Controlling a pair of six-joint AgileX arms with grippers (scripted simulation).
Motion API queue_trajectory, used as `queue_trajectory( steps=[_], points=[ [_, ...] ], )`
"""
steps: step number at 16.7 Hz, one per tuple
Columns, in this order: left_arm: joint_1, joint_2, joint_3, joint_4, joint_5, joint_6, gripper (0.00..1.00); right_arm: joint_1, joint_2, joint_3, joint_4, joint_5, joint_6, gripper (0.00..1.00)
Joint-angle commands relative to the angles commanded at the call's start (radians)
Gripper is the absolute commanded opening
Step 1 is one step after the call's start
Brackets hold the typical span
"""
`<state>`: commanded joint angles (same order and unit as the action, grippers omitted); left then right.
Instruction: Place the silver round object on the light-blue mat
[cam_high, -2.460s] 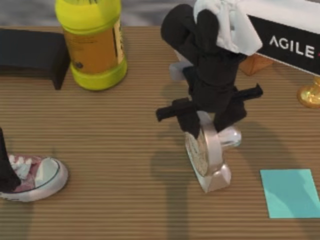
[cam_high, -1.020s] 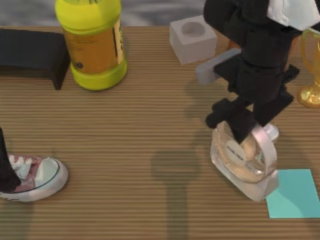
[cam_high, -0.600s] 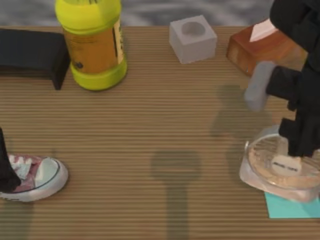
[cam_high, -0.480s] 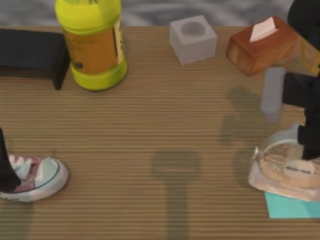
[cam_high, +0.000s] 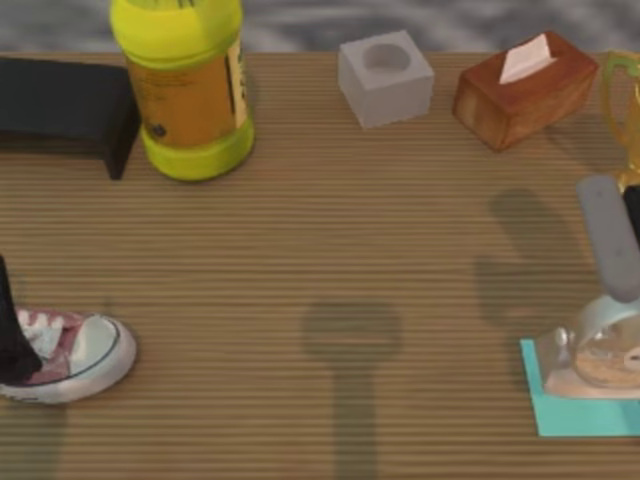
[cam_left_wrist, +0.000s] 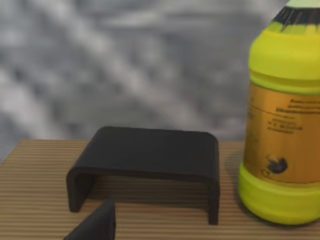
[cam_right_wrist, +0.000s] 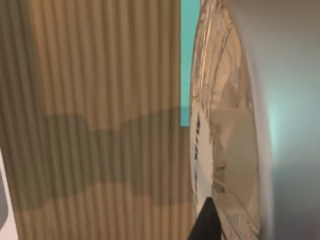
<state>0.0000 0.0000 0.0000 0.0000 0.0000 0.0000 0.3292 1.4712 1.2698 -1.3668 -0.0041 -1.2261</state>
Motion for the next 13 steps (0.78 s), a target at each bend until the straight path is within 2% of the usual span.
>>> queue_trajectory(
  steps=[5,10,13],
  points=[
    [0.000,0.000,0.000,0.000,0.000,0.000,1.00,0.005,0.004,-0.001,0.002,-0.001,0.002,0.00],
    [0.000,0.000,0.000,0.000,0.000,0.000,1.00,-0.001,0.014,-0.108,0.125,0.000,0.000,0.00],
    [0.000,0.000,0.000,0.000,0.000,0.000,1.00,-0.002,0.017,-0.123,0.140,0.000,-0.002,0.00]
  ],
)
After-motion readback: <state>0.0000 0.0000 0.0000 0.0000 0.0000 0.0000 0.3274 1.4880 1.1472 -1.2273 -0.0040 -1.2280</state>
